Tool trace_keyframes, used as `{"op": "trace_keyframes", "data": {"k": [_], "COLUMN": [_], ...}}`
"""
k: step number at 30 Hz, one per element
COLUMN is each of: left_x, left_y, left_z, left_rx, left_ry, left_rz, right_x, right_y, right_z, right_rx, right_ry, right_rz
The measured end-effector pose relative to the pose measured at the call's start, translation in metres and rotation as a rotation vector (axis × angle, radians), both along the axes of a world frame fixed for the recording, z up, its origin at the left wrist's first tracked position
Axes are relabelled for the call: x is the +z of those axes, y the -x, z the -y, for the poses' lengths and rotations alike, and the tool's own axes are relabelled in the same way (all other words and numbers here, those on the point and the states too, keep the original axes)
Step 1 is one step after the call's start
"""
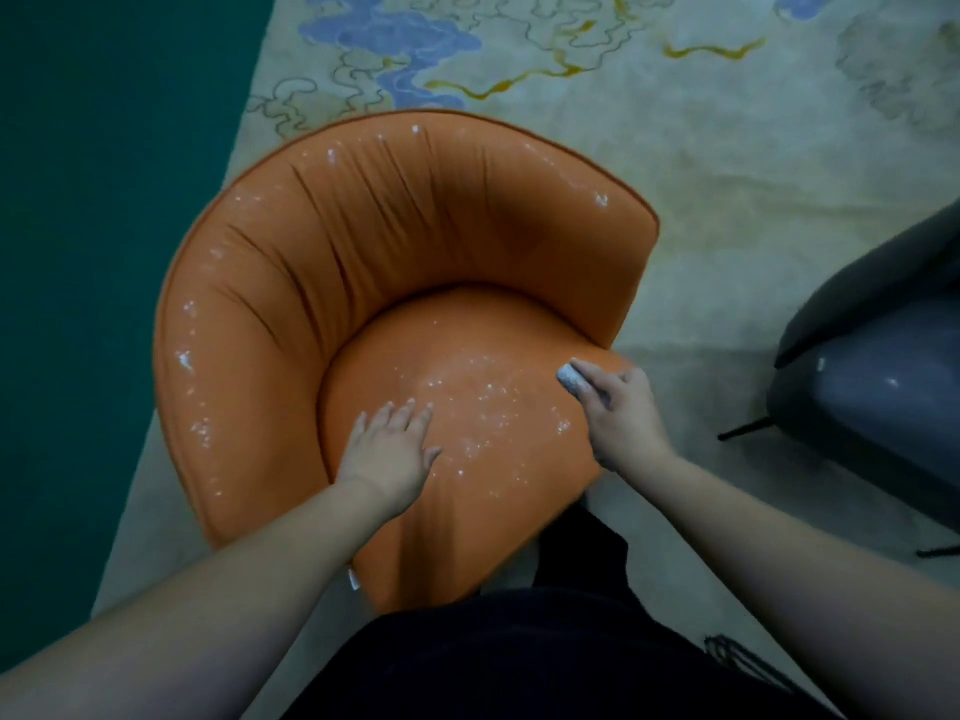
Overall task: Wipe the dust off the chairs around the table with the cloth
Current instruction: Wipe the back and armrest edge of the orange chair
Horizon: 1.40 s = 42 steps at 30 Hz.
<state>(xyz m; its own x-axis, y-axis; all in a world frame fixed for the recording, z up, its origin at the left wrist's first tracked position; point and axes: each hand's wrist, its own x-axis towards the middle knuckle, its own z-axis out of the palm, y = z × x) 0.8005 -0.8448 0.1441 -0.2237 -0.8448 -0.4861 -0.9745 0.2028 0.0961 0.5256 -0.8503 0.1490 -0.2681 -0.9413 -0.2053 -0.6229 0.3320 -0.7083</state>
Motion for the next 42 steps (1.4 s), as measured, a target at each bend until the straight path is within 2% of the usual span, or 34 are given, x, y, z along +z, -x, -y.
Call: {"op": "trace_keyframes", "data": {"k": [15,21,27,33,42], "left_x": [-0.020,-0.029,-0.046,-0.102,-0.240], "left_y": [0.056,0.074,0.082,0.072,0.054], "left_z": [0.010,-0.040,-0.085,-0.109,-0.131], "left_rx": [0.614,0.862,0.971,1.040,1.226], "left_ry": [-0.026,-0.083,-0.132,-0.125,-0.091], "left_rz": [0.054,0.028,0.039,0.012,0.008], "right_x": [-0.009,-0.024,-0.047,-0.093,-0.214], "right_y": [0.042,0.023,0.007,-0.018,-0.074], "right_z": [0.151,0.157,0.137,0.110,0.067], "right_rx": [0.648,0.822,0.871,0.881,1.017], "right_ry": [-0.019,-0.087,-0.107,-0.044,-0.033], "right_rz": [-0.089,-0.042,0.013,0.036,0.101]}}
